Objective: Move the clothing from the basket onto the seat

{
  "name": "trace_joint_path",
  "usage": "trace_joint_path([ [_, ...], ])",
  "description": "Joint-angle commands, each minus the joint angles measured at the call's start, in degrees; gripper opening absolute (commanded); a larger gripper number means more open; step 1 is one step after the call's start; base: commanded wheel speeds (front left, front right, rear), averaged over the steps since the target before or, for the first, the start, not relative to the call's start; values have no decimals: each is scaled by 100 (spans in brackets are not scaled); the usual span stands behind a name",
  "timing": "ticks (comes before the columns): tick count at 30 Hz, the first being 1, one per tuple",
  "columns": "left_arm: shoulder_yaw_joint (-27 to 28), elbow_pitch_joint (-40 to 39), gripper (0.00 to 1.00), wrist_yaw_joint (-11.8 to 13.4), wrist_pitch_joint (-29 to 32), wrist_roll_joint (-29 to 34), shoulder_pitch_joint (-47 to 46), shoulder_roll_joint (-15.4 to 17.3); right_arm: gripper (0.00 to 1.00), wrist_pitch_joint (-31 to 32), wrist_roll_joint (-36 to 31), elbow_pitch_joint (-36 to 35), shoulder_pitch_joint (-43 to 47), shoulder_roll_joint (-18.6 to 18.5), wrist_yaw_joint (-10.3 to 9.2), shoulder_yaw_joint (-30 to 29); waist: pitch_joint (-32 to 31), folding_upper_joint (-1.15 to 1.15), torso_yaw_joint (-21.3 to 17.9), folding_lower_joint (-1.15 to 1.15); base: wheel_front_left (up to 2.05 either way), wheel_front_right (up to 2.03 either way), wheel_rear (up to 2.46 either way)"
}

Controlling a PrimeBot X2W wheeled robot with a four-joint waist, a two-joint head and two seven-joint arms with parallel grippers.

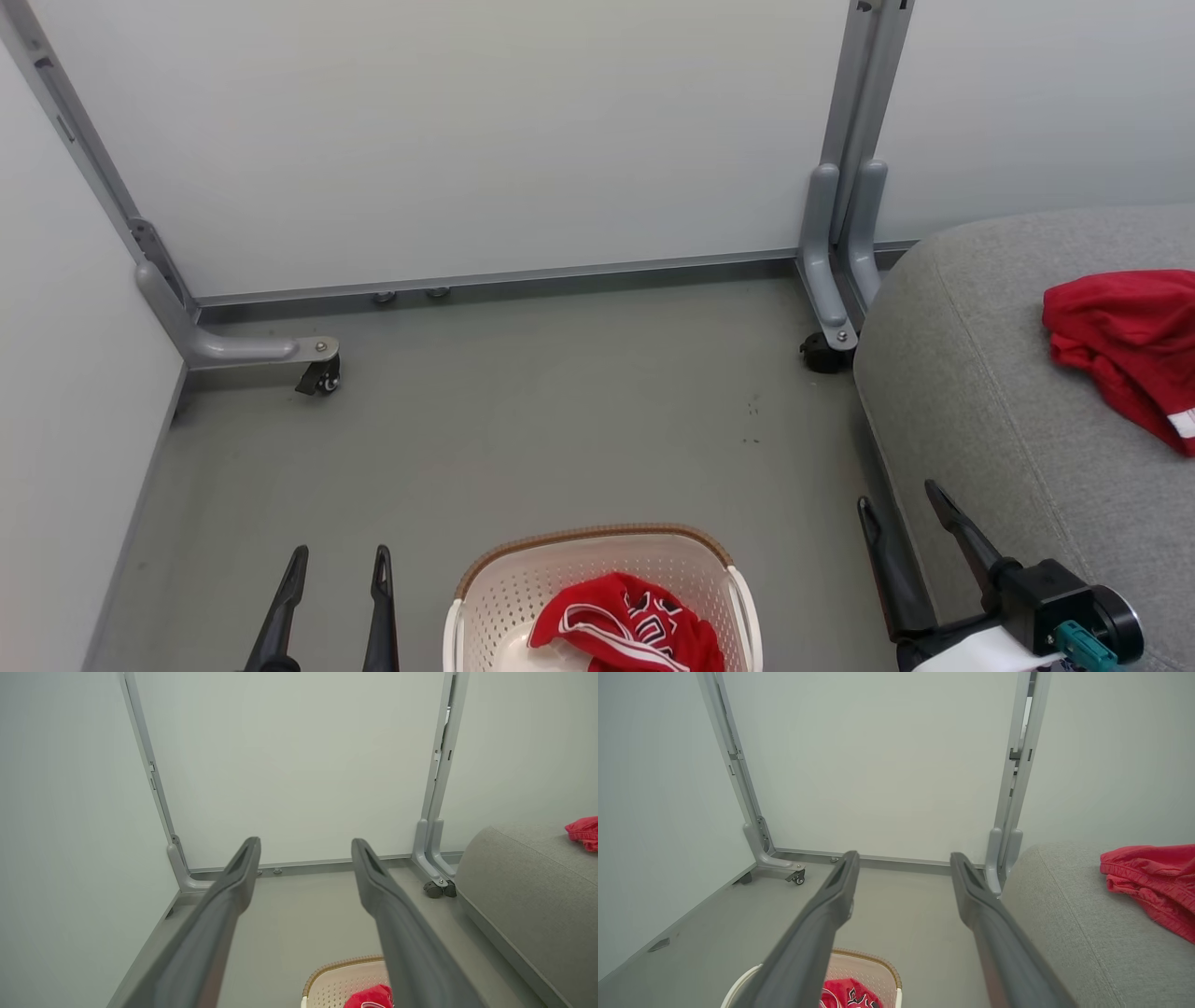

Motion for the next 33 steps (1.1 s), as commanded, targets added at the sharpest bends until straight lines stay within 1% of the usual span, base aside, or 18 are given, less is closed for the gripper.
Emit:
trace_joint_path([
  [1, 40, 21, 100, -46, -2, 77, 35, -14, 100, -2, -24, 13, 18, -8, -10, 1, 25, 0, 5, 1, 0, 0, 0],
  [7, 91, 62, 100, -133, -2, 104, -45, -51, 100, -2, 7, 31, -40, 2, -10, 16, 47, 0, -15, 1, 0, 0, 0],
  [13, 77, 52, 100, -153, -2, 142, -146, -65, 100, -2, 39, -16, -68, 1, -10, 29, 75, 0, -47, 1, 0, 0, 0],
  [33, 14, 17, 100, -84, -2, 57, -188, -73, 100, -1, -24, -46, -31, -40, -10, 8, 62, 0, -72, 1, 0, 0, 0],
])
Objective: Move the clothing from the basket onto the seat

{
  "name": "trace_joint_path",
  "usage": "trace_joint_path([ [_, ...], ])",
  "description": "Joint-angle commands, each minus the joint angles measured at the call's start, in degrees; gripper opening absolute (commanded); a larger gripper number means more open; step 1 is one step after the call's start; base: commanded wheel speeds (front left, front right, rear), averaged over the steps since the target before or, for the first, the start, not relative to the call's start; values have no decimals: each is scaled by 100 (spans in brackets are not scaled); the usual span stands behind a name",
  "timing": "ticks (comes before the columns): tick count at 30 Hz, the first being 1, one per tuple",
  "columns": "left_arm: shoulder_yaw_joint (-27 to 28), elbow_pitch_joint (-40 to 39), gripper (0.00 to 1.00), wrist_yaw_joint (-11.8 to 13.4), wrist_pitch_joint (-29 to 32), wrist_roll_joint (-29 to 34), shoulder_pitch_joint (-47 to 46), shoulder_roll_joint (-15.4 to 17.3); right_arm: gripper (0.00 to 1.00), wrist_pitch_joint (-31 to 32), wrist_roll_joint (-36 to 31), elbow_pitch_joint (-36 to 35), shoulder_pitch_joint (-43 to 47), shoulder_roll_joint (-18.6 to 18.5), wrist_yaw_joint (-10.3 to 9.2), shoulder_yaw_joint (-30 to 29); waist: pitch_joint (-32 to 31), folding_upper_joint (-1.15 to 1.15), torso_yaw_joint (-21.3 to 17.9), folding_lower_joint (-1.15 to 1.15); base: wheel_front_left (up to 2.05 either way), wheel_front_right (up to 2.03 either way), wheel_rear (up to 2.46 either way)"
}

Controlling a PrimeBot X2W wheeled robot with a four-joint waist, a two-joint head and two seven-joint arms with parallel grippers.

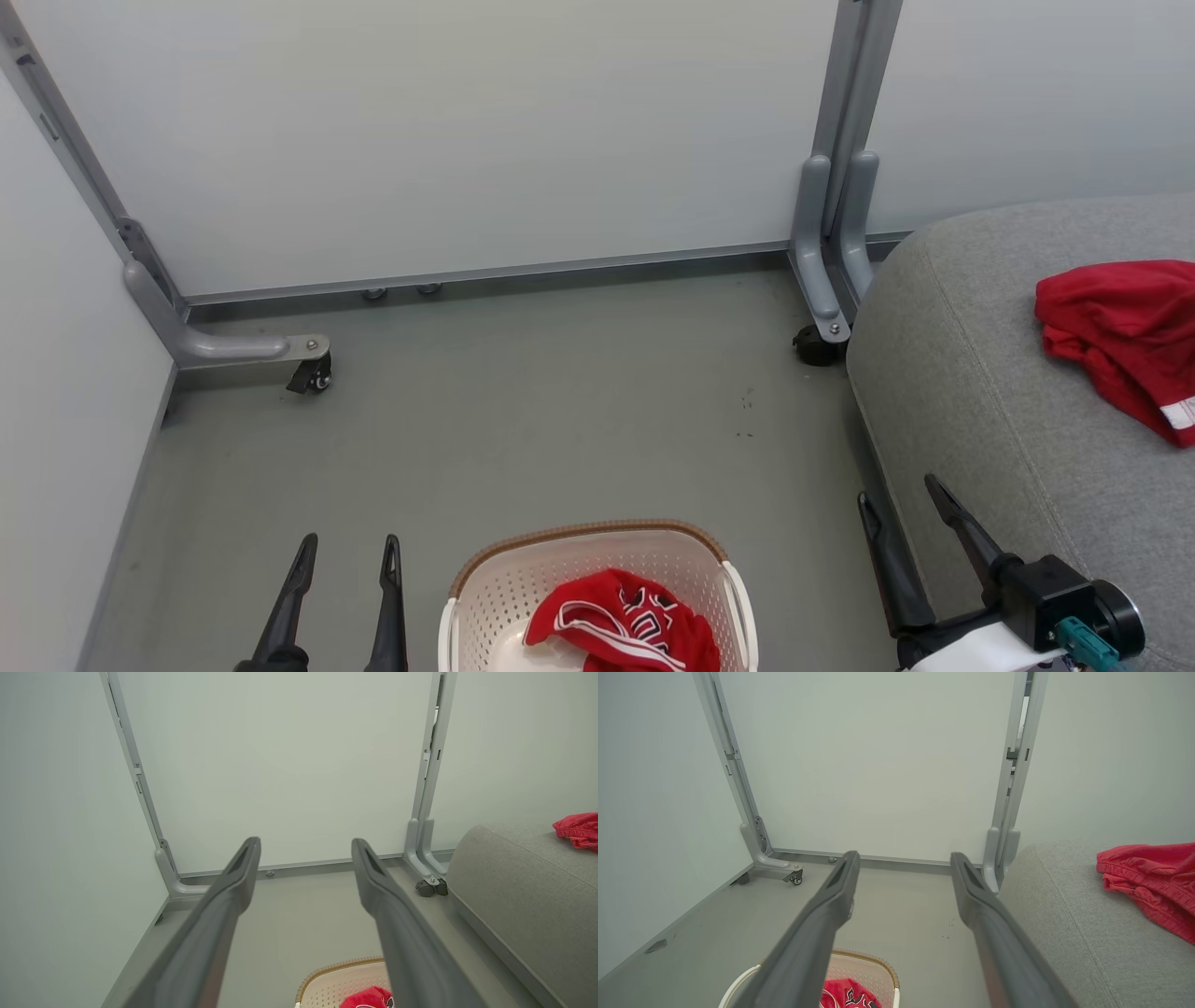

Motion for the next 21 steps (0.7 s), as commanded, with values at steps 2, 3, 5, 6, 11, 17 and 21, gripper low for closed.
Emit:
trace_joint_path([
  [2, -10, -34, 100, 19, -2, -34, -74, -3, 100, 1, -32, -19, 13, -28, -10, -14, -9, 0, 4, 0, 0, 0, 0],
  [3, -15, -38, 100, 25, -2, -33, -71, -2, 100, 0, -33, -19, 18, -30, -10, -15, -13, 0, 5, 0, 0, 0, 0],
  [5, -23, -44, 100, 35, -2, -34, -69, -2, 100, 0, -35, -17, 18, -33, -10, -17, -17, 0, 9, 0, 0, 0, 0],
  [6, -28, -46, 100, 39, -2, -34, -69, -2, 100, 0, -35, -18, 17, -36, -10, -20, -19, 0, 12, 0, 0, 0, 0],
  [11, -36, -45, 100, 47, -2, -30, -81, -2, 100, 1, -37, -22, -3, -43, -10, -20, -19, 0, 18, 0, 0, 0, 0],
  [17, -34, -42, 100, 58, -2, -47, -92, -2, 100, 0, -46, -21, -12, -48, -10, -29, -6, 0, 20, 0, 0, 0, 0],
  [21, -51, -45, 100, 63, -2, -48, -94, -2, 100, 0, -57, -6, -24, -42, -10, -21, 4, 0, 23, 0, 0, 0, 0],
])
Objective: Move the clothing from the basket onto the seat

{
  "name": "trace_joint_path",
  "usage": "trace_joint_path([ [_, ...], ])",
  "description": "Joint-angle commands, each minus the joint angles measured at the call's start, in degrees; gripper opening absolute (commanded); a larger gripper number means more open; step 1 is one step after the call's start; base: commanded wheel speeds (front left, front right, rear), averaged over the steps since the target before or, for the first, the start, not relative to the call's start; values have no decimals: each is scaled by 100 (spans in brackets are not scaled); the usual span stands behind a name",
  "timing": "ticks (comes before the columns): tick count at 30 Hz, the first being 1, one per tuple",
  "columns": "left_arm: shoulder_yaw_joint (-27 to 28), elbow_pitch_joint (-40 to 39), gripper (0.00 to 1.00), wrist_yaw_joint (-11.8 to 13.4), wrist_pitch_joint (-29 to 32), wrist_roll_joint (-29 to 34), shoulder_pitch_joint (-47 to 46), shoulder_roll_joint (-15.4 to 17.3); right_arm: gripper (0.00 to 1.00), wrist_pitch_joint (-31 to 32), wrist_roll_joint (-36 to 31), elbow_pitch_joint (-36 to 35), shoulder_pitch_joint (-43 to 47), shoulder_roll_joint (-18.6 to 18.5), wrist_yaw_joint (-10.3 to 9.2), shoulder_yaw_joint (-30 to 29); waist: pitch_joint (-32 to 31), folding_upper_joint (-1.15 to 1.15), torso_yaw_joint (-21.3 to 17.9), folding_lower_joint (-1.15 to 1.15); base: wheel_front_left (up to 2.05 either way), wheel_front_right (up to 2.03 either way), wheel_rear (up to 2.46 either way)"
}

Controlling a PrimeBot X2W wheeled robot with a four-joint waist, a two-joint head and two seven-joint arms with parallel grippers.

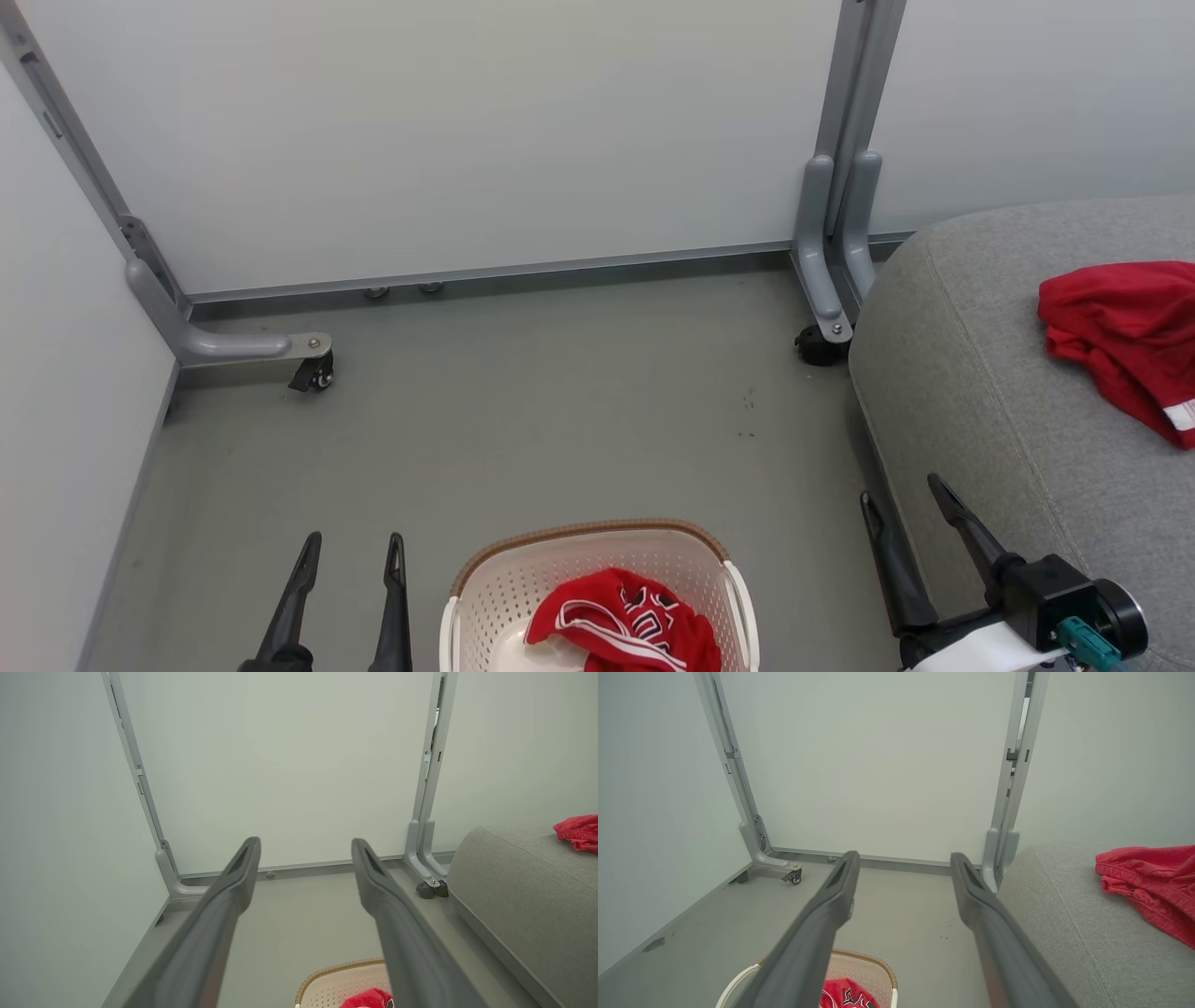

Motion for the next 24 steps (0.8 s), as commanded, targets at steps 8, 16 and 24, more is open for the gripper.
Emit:
trace_joint_path([
  [8, -4, 24, 100, -15, -2, -42, -118, 0, 100, 0, -59, -11, -76, 3, -10, 59, 66, 0, 12, 0, 0, 0, 0],
  [16, -50, 53, 100, -64, -2, -59, -249, 0, 100, -1, -121, -38, -143, 10, -10, 27, 398, 0, 79, 0, 0, 0, 0],
  [24, -162, 182, 100, -228, -2, -22, -781, 1, 100, 0, -207, -126, -499, 20, -10, -40, 1326, 0, 103, 0, 0, 0, 0],
])
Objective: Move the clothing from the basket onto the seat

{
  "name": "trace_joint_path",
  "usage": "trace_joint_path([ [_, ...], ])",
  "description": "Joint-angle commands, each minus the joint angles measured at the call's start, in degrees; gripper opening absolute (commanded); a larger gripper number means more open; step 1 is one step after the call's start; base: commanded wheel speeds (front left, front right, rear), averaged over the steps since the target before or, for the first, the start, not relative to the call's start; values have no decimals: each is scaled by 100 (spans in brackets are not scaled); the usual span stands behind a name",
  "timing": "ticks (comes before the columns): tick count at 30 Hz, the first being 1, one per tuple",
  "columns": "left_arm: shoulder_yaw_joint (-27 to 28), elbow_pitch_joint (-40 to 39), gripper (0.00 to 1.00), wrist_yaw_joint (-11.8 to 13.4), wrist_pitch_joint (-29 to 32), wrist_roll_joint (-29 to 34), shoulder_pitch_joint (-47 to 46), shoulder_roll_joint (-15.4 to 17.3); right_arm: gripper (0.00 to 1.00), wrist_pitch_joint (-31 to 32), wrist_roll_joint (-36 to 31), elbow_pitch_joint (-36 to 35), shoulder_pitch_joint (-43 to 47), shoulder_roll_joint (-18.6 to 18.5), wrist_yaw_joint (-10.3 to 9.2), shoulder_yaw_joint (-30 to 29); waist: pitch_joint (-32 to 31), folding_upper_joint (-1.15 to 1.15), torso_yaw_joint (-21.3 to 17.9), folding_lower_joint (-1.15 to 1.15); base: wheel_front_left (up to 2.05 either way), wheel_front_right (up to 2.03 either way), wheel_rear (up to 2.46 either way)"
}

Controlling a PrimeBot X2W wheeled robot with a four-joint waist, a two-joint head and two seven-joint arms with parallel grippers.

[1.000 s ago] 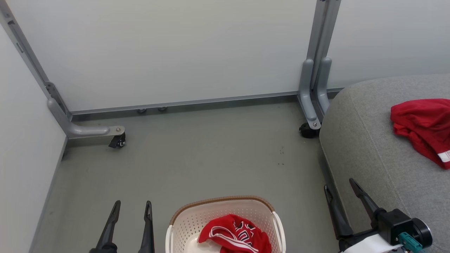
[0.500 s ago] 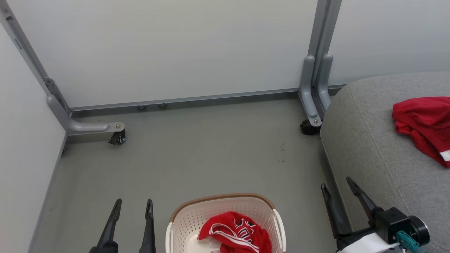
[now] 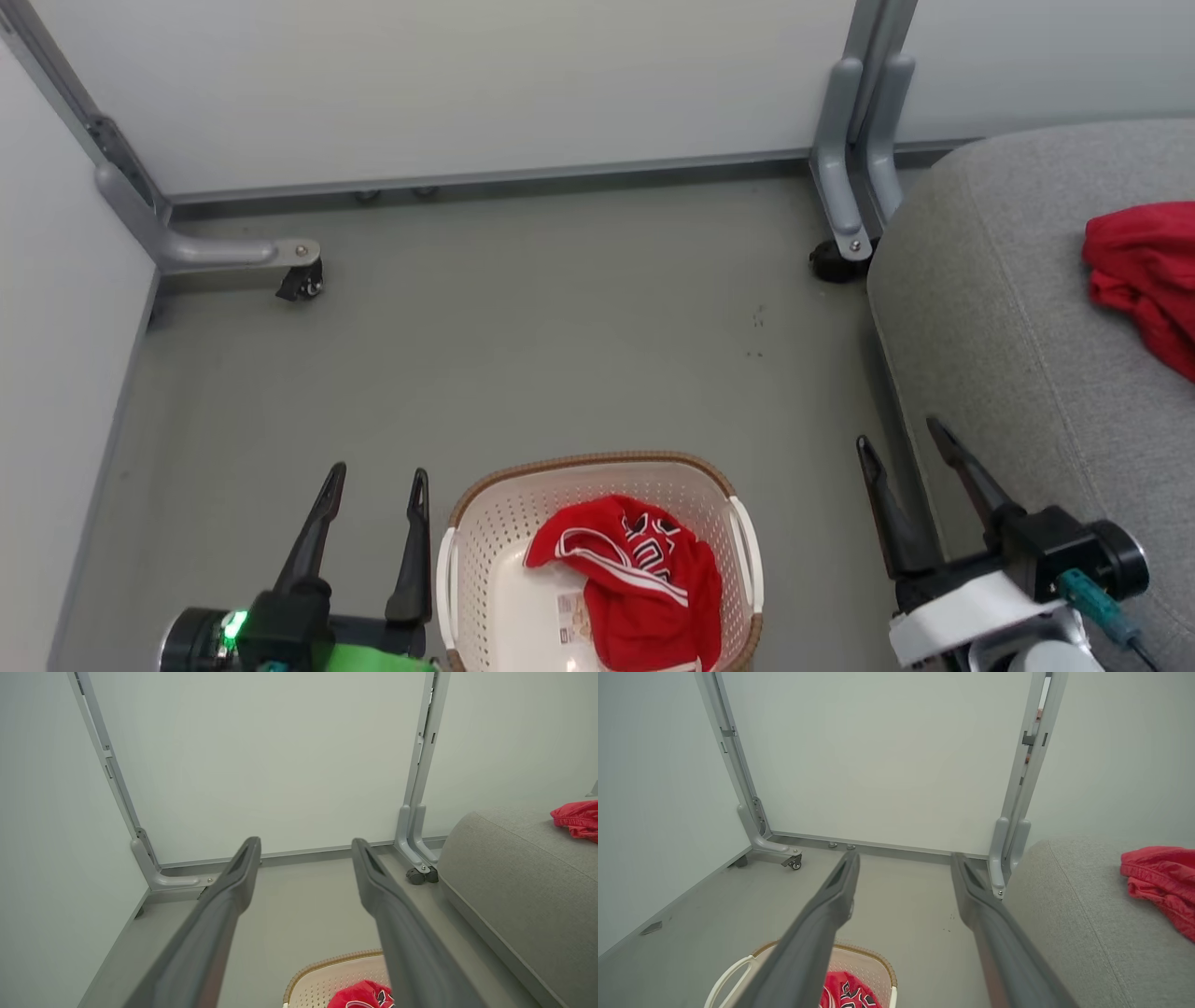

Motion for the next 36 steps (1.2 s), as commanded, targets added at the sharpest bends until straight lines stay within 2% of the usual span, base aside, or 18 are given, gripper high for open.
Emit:
trace_joint_path([
  [1, -15, 27, 100, -63, -2, 2, -261, 2, 100, -1, -37, -59, -185, 5, -10, -44, 667, 0, 11, 0, 0, 0, 0],
  [6, -197, 429, 100, -329, -2, 125, -1135, 63, 100, -1, -100, -197, -681, 40, -10, -148, 1616, 0, 80, 0, 0, 0, 0],
  [12, -662, 1007, 100, -443, -2, 208, -2281, 296, 100, -1, -226, -401, -1232, 55, -10, -342, 2632, 0, 126, 0, 0, 0, 0],
  [17, -1840, 1793, 100, -448, -2, 42, -3283, 676, 100, -1, -333, -568, -1583, 46, -10, -556, 3293, 0, 164, 0, 0, 0, 0],
  [23, -3138, 2839, 100, -450, -2, -120, -4419, 942, 100, -1, -420, -750, -1879, 36, -10, -660, 3914, 0, 125, 0, 0, 0, 0],
  [31, -4626, 4201, 100, -448, -2, -662, -5615, 949, 100, 0, -497, -865, -2167, 76, -10, -578, 4537, 0, -59, 0, 0, 0, 0],
  [36, -5306, 4751, 100, -442, -2, -655, -6163, 979, 100, -1, -494, -933, -2252, 96, -10, -559, 4810, 0, -180, 0, 0, 0, 0],
])
